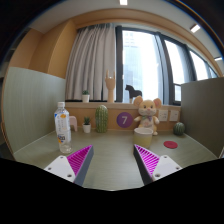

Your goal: Pour water

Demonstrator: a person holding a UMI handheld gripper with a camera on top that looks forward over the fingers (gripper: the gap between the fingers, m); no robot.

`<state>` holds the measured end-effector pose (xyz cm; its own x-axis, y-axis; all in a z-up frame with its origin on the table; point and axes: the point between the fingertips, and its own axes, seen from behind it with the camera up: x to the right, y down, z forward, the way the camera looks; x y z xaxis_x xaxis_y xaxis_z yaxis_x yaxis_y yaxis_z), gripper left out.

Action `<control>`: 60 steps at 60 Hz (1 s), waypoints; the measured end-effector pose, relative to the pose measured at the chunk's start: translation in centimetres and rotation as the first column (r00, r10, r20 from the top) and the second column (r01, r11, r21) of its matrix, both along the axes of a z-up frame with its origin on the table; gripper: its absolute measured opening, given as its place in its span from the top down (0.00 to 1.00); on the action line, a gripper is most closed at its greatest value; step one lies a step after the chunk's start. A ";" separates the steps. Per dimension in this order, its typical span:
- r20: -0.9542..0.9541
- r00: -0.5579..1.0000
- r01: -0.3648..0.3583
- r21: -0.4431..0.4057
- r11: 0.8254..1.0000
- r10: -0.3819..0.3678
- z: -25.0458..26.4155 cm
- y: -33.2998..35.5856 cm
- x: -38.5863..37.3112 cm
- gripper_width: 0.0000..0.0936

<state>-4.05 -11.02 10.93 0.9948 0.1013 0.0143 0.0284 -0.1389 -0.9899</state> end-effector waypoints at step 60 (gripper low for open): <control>-0.011 0.987 -0.158 0.018 0.987 0.159 0.0 13.4 -24.5 0.22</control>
